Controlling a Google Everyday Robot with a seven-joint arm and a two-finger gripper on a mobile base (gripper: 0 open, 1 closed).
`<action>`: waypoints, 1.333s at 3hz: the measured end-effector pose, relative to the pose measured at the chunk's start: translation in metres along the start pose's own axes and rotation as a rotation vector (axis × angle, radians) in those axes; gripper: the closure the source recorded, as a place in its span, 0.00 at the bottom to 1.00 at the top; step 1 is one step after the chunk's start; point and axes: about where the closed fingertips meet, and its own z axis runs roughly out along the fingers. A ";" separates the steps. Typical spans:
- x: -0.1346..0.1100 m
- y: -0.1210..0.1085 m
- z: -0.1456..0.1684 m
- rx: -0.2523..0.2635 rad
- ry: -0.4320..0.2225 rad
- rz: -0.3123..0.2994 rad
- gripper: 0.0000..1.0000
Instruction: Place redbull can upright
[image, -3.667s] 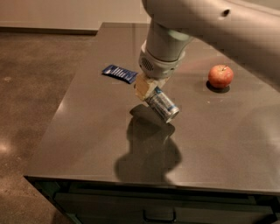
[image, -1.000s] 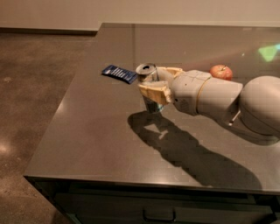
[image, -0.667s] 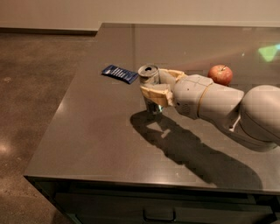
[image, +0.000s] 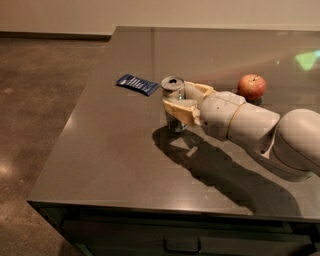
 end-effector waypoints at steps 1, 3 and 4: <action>0.003 -0.003 -0.003 0.016 -0.031 0.035 0.60; 0.006 -0.004 -0.005 0.012 -0.074 0.061 0.15; 0.005 -0.002 -0.004 0.009 -0.075 0.060 0.00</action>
Offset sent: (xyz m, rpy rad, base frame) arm 0.0000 -0.0196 -0.0106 0.1545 -0.0152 -0.0101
